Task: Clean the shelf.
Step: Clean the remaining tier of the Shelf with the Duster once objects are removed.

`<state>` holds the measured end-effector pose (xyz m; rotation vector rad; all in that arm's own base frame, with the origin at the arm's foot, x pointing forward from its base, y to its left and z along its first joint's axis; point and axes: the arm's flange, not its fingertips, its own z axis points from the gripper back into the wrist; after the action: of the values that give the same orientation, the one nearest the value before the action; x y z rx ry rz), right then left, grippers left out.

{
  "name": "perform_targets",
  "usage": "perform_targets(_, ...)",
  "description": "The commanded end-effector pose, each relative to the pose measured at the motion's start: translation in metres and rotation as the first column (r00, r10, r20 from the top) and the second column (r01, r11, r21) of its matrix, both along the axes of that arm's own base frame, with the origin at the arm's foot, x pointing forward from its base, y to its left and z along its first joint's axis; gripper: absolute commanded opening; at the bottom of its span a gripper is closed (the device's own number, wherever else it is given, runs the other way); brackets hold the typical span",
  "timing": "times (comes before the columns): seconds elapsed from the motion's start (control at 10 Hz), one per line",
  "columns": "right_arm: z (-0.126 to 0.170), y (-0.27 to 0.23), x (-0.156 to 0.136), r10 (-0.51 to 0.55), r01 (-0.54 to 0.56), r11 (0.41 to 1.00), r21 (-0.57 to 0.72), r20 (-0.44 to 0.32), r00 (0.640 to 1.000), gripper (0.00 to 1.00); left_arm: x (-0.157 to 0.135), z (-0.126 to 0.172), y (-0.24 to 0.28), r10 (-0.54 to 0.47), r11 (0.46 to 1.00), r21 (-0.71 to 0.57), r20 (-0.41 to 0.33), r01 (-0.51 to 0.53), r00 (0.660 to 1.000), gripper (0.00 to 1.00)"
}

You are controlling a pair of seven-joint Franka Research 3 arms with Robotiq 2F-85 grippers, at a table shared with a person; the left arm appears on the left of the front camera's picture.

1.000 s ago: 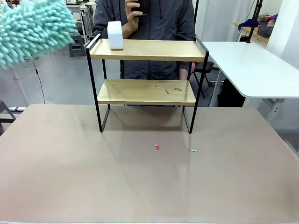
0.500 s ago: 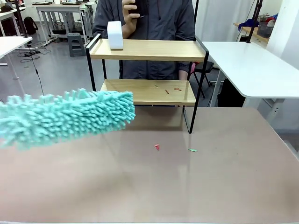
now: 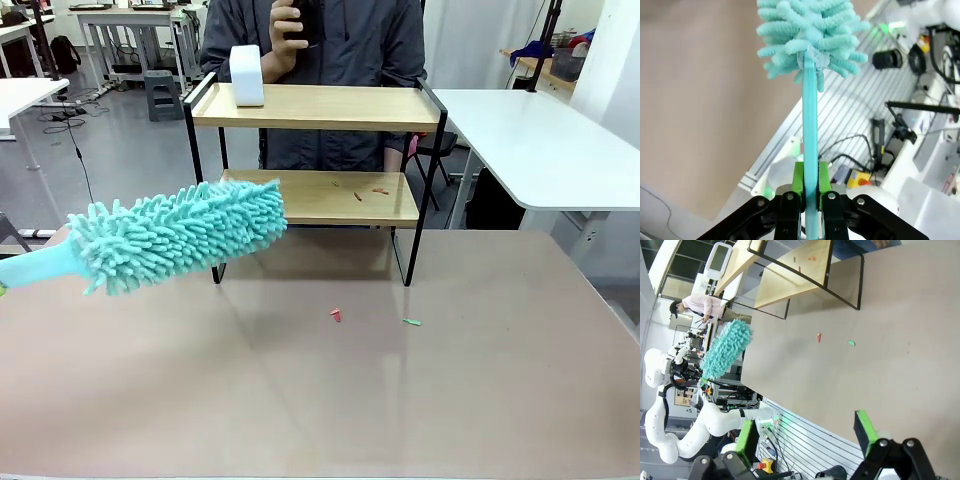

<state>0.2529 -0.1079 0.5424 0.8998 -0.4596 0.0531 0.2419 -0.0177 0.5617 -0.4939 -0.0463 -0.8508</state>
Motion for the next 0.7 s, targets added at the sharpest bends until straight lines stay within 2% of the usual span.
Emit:
perform_targets(0.0,0.001,0.000,0.002,0.014,-0.014,1.000,0.017,0.029,0.999,1.00,-0.008,0.009,0.007,-0.051,0.999,0.002,0.000,0.051,0.999,0.00)
perform_targets(0.1,0.001,0.000,0.002,0.014,-0.014,1.000,0.017,0.029,0.999,1.00,0.000,0.000,0.000,0.000,1.000,0.000,0.000,0.000,1.000,0.13)
perform_targets(0.2,0.001,0.000,0.002,0.014,-0.014,1.000,0.017,0.029,0.999,1.00,0.008,-0.003,-0.015,-0.026,0.999,-0.028,0.022,0.026,0.999,0.13)
perform_targets(0.3,0.001,0.000,0.002,0.014,-0.014,1.000,0.017,0.029,0.999,1.00,0.027,-0.008,-0.034,0.002,1.000,-0.012,0.050,-0.001,0.999,0.13)
perform_targets(0.4,0.001,0.000,0.002,0.014,-0.014,1.000,0.017,0.029,0.999,1.00,0.041,-0.009,-0.052,-0.036,0.999,0.009,0.051,0.036,0.998,0.13)
perform_targets(0.5,0.001,0.000,0.002,0.014,-0.014,1.000,0.017,0.029,0.999,1.00,0.058,-0.011,-0.071,-0.010,1.000,0.028,0.060,0.008,0.998,0.13)
perform_targets(0.6,0.001,0.000,0.002,0.014,-0.014,1.000,0.017,0.029,0.999,1.00,0.072,-0.012,-0.086,0.103,0.993,0.036,0.132,-0.109,0.986,0.13)
